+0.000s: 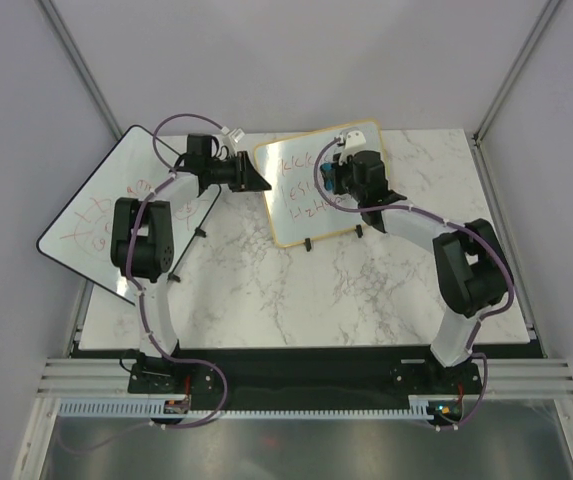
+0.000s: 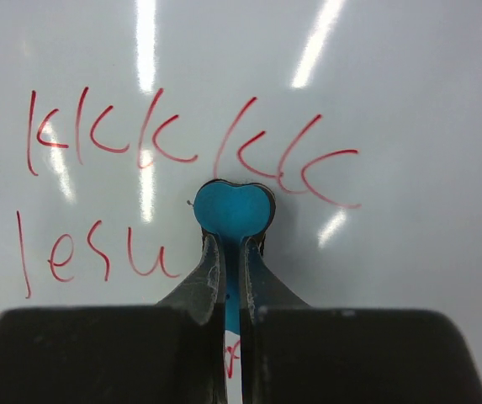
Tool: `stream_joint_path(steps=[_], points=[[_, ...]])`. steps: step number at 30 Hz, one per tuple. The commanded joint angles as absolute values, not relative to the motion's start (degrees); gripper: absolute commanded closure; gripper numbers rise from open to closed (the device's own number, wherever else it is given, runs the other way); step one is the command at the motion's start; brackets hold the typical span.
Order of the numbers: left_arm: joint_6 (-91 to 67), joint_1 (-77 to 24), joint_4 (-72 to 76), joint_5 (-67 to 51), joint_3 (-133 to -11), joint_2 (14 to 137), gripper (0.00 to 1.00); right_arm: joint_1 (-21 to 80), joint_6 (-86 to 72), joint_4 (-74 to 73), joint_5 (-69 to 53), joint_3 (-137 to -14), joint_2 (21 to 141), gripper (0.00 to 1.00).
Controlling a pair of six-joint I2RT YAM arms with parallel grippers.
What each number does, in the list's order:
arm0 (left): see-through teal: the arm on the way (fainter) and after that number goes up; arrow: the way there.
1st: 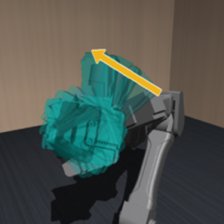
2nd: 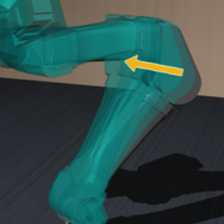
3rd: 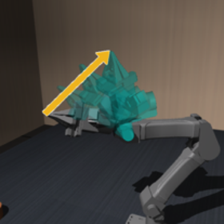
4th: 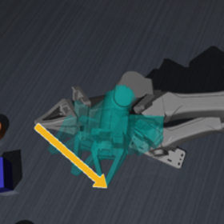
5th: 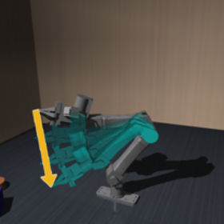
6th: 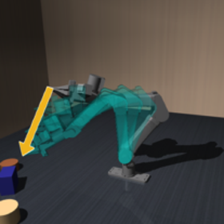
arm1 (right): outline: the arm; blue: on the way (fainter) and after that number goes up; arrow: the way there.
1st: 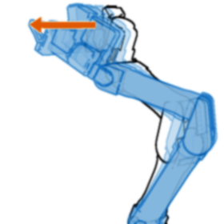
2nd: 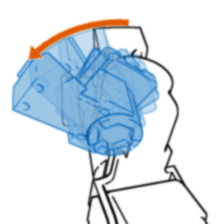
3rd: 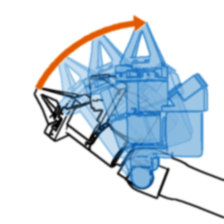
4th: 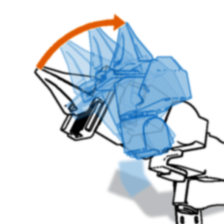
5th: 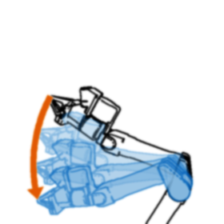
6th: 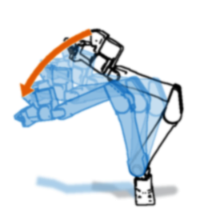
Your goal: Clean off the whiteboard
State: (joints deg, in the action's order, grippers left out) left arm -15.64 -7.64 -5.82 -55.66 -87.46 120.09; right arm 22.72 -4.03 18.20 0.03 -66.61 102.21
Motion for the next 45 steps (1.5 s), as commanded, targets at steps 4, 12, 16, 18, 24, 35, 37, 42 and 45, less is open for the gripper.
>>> stream_joint_path(steps=[4,12,16,18,24,35,37,42,45], points=[[-13.55,-8.00,-6.76,-56.78,-90.79,121.02,0.83,26.54,1.32,27.50,5.96,-70.22,105.73,1.00],[-7.13,-8.44,-10.98,-54.93,-92.63,121.55,0.98,29.69,3.42,25.85,8.35,-76.02,111.70,1.00],[-3.35,-8.70,-13.79,-53.10,-94.13,122.17,0.98,34.44,3.51,25.66,3.35,-78.48,114.87,1.00],[-2.12,-8.79,-14.41,-52.39,-94.48,122.34,0.98,37.25,3.78,26.36,2.20,-78.84,115.57,1.00],[-0.62,-8.79,-15.56,-51.94,-94.57,121.82,0.98,36.40,5.36,23.21,11.67,-82.27,117.07,1.00],[-0.09,-8.79,-15.82,-51.15,-94.75,121.99,0.98,23.38,3.96,23.11,22.94,-75.59,112.85,1.00],[-0.09,-8.79,-15.91,-51.15,-94.75,121.90,0.98,23.73,3.52,23.12,20.84,-75.59,112.94,1.00],[-0.17,-8.88,-16.26,-50.71,-94.83,121.90,0.98,29.86,3.16,24.08,12.16,-77.60,114.69,1.00],[2.28,-9.23,-16.96,-50.19,-95.01,121.64,0.98,33.91,2.20,25.84,6.79,-78.66,115.40,1.00]])
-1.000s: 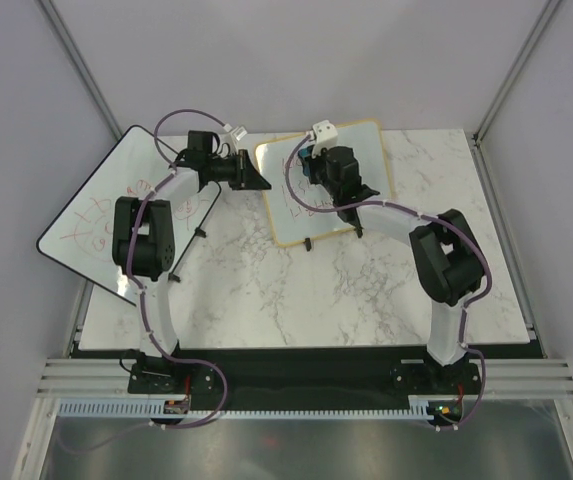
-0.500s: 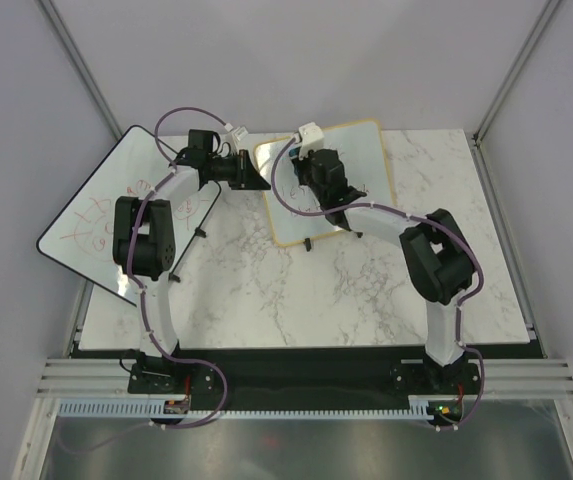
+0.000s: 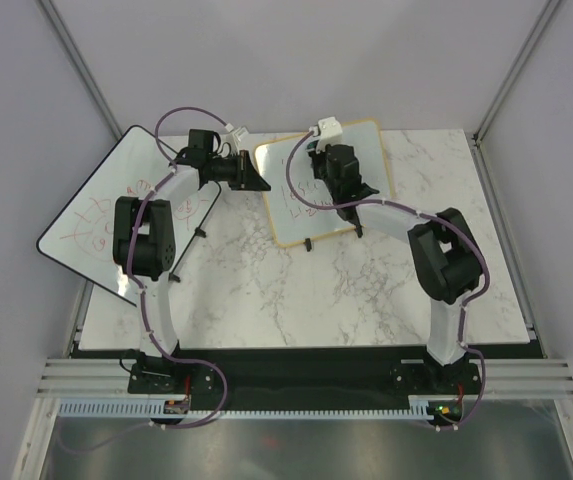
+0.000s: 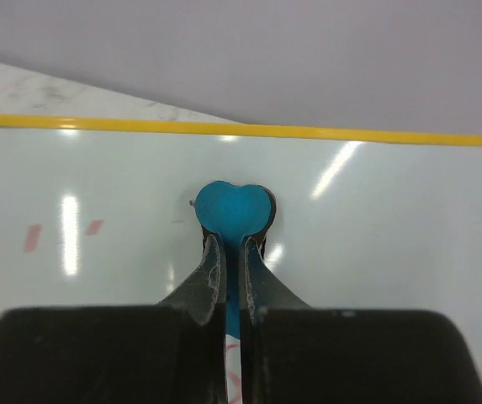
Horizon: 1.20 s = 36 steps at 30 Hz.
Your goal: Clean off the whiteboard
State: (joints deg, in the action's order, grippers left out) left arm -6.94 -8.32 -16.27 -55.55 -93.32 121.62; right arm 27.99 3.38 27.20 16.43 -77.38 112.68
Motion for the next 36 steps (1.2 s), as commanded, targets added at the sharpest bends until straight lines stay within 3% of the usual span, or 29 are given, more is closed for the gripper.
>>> stream_joint_path(steps=[1,6,9,18,24,36], points=[[2.46,-9.32,-17.14,-50.01,-95.01,121.73,0.98,34.62,1.85,25.84,4.24,-79.53,115.92,1.00],[2.90,-9.58,-17.84,-49.57,-95.62,121.82,0.98,36.47,0.53,25.40,3.07,-81.03,116.89,1.00],[3.07,-9.58,-17.93,-49.66,-95.80,121.82,0.98,35.86,3.85,22.08,9.56,-82.00,117.16,1.00],[3.78,-9.58,-18.28,-49.31,-95.71,122.08,0.98,22.78,1.41,18.98,18.02,-81.13,114.53,1.00],[4.13,-9.58,-18.46,-49.22,-95.54,122.08,0.98,21.09,1.50,19.86,18.63,-76.39,111.89,1.00],[4.22,-9.58,-18.37,-48.87,-95.80,121.90,0.98,26.08,-11.85,28.97,1.70,-60.05,107.85,1.00]])
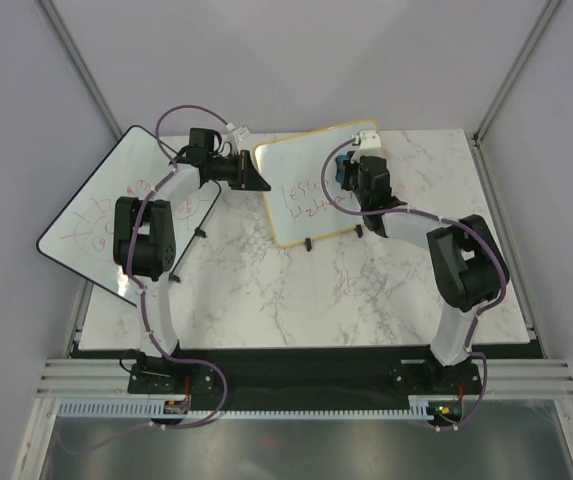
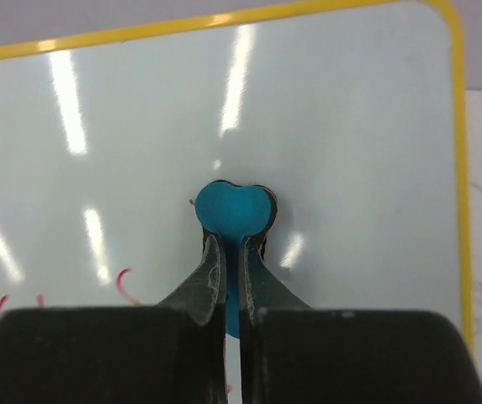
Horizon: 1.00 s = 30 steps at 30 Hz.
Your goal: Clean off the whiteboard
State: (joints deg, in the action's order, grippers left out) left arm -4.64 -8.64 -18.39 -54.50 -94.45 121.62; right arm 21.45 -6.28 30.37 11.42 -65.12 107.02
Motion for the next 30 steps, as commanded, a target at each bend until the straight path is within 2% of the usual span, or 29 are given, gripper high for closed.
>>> stream_joint_path(steps=[1,6,11,16,20,24,30], points=[[4.31,-9.58,-18.54,-48.95,-95.80,121.90,0.98,27.32,-12.13,30.13,0.19,-59.51,107.93,1.00],[4.31,-9.49,-18.63,-49.04,-95.54,121.82,0.98,35.32,-9.05,31.73,-3.16,-62.56,111.52,1.00],[4.39,-9.58,-18.81,-48.95,-95.62,121.73,0.98,36.47,-8.89,29.09,-0.98,-66.44,114.61,1.00],[4.66,-9.58,-18.90,-48.96,-95.71,121.73,0.98,34.29,-6.42,26.81,13.85,-63.29,110.22,1.00],[4.92,-9.58,-19.07,-48.78,-95.71,121.99,0.98,28.31,-5.71,25.14,20.11,-59.68,106.53,1.00],[5.27,-9.49,-19.16,-48.78,-95.71,121.90,0.98,22.51,-7.20,24.96,18.66,-56.44,104.86,1.00],[5.98,-9.49,-19.77,-48.52,-95.36,121.55,0.98,26.61,-7.65,24.16,14.17,-58.01,105.47,1.00]])
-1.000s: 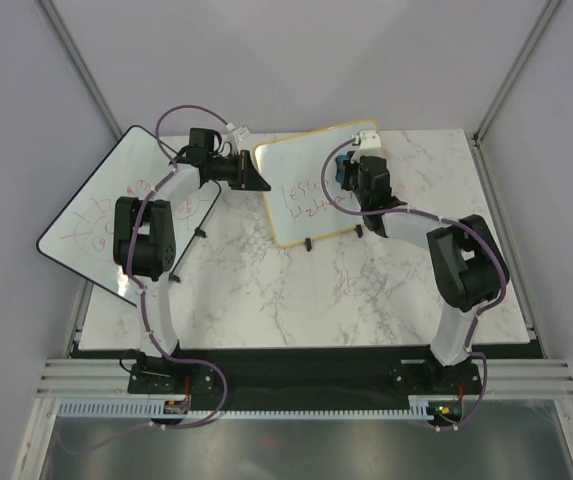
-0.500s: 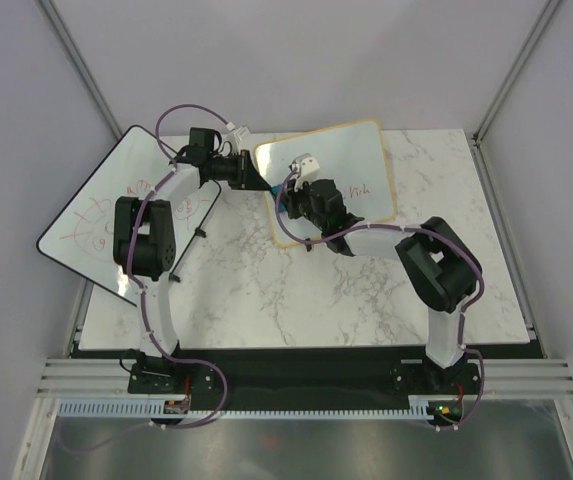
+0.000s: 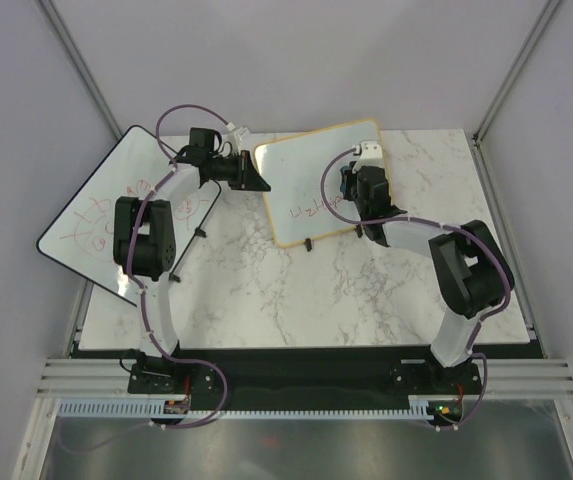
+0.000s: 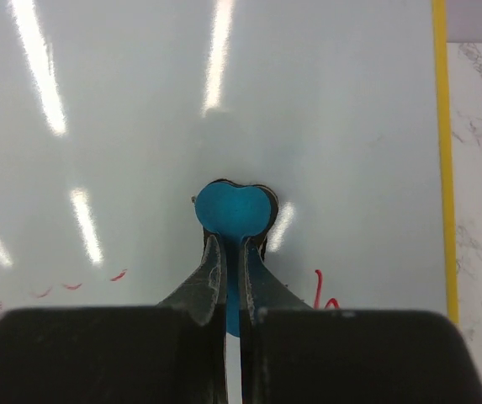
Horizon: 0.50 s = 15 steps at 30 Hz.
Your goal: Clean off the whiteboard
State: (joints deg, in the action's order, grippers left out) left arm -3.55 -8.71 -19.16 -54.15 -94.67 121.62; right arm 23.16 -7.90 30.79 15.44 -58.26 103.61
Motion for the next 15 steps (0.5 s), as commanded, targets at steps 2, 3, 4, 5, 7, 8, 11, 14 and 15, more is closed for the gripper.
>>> stream_joint_path(steps=[2,3,4,5,7,8,11,14,15], points=[[5.89,-9.58,-19.69,-48.34,-95.45,121.55,0.98,30.56,-7.47,24.35,11.79,-58.71,106.52,1.00],[5.89,-9.58,-19.77,-48.43,-95.54,121.55,0.98,32.06,-7.47,24.43,11.08,-58.88,106.96,1.00],[5.89,-9.58,-19.86,-48.34,-95.54,121.55,0.98,33.39,-7.56,24.78,8.99,-58.97,107.40,1.00],[5.80,-9.58,-19.78,-48.34,-95.45,121.55,0.98,35.92,-7.82,25.22,8.18,-58.97,108.27,1.00],[5.89,-9.58,-19.95,-48.25,-95.54,121.38,0.98,37.78,-8.52,25.49,5.99,-58.97,108.89,1.00],[6.06,-9.58,-20.04,-48.25,-95.54,121.38,0.98,38.75,-9.48,25.58,5.11,-58.80,109.24,1.00],[6.24,-9.58,-20.13,-48.08,-95.71,121.29,0.98,39.20,-9.93,23.74,7.53,-59.06,109.42,1.00],[6.41,-9.58,-20.39,-47.99,-95.54,121.03,0.98,37.89,-9.84,18.04,16.84,-60.38,108.46,1.00],[6.50,-9.58,-20.39,-47.99,-95.54,121.03,0.98,37.18,-10.45,17.50,18.18,-60.12,107.94,1.00]])
